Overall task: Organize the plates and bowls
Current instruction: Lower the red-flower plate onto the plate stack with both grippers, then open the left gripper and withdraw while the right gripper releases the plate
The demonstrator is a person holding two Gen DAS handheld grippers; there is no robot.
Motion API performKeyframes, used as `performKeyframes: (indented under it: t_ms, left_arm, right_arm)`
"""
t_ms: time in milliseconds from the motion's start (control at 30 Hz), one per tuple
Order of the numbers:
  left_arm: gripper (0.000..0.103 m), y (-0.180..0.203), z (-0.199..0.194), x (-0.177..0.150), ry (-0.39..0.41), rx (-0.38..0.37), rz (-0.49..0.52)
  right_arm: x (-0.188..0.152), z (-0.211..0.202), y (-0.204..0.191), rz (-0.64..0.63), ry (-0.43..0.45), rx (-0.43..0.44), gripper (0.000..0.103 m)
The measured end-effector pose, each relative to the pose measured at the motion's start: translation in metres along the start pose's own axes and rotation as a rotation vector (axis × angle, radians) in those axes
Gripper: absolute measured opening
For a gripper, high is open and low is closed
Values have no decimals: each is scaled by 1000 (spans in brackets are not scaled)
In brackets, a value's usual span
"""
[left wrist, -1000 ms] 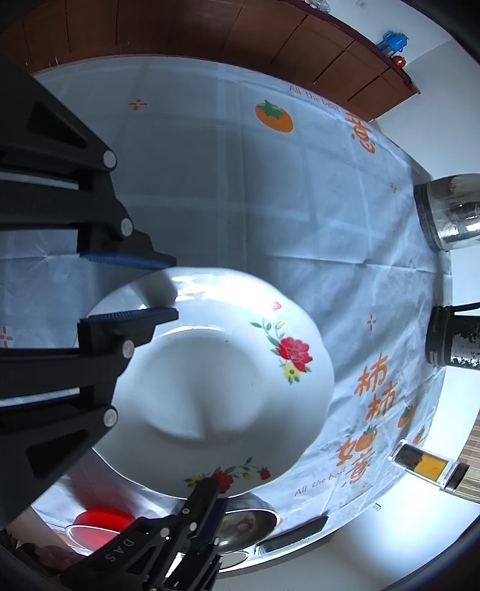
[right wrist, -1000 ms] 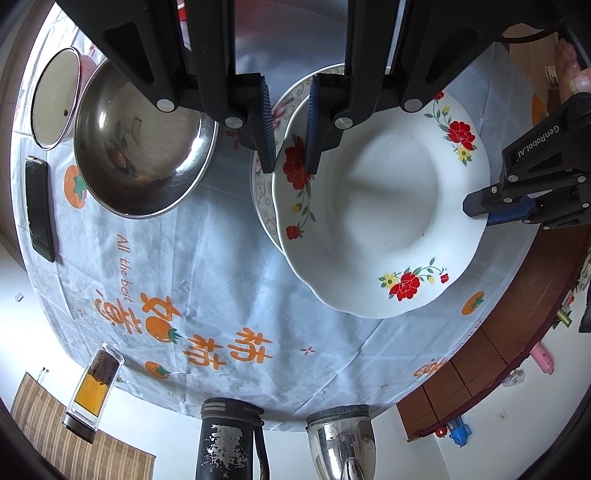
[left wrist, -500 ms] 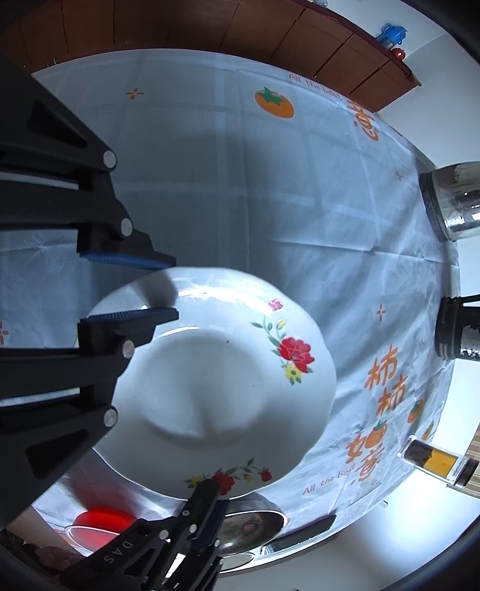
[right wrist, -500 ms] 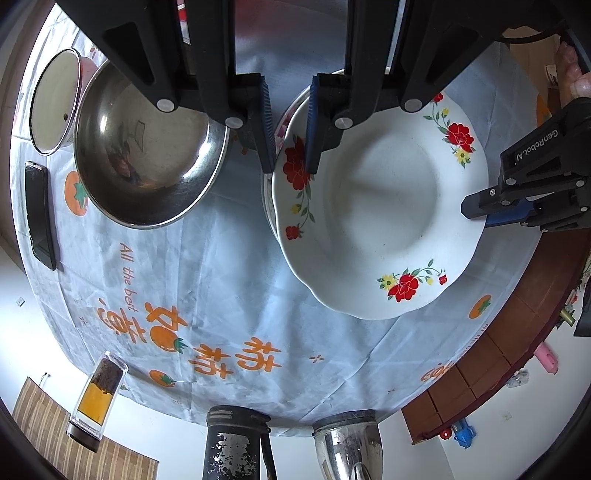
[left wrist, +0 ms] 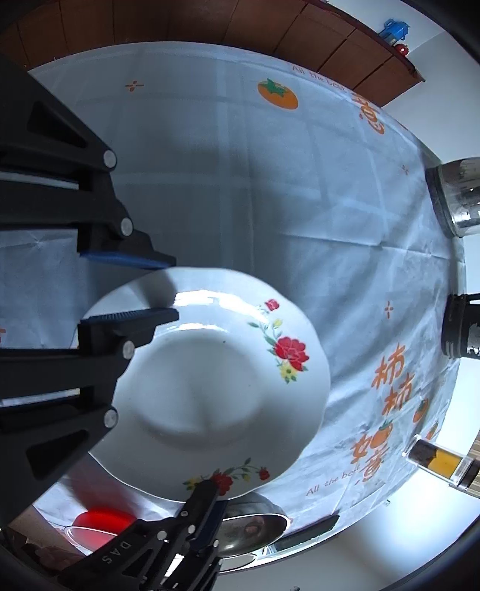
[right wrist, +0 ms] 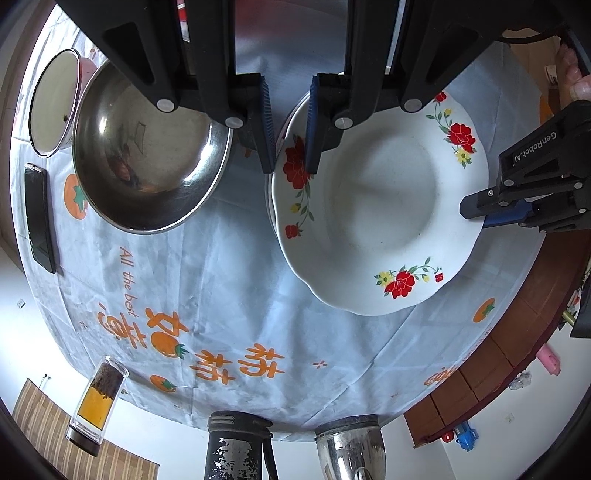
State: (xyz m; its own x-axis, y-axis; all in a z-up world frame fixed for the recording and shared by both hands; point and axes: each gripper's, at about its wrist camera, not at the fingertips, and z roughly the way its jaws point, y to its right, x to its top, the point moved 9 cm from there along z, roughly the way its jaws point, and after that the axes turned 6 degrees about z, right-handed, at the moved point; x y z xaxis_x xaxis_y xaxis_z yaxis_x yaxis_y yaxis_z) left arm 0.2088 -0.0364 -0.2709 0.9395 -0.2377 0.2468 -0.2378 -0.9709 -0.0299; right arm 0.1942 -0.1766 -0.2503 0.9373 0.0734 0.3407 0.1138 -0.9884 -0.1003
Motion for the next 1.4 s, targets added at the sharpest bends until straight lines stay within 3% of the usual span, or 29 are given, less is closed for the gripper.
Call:
performKeyframes:
  t_ms: [900,1167,1233,1400]
  left_arm:
    - [20,2,3,3,-2,-2,-2]
    - [36,2,0,6,18,-9,0]
    - [45,0,-1,7,23,0,-7]
    - [52,-3,-1,6,23,4,-19]
  right_arm:
    - [0,5,3,5,-12,-2,17]
    - [1,6,3,6,-9,3,17]
    - [1,7,3,1,-8,-2,17]
    - [2,7,3,0,-7,-6,18]
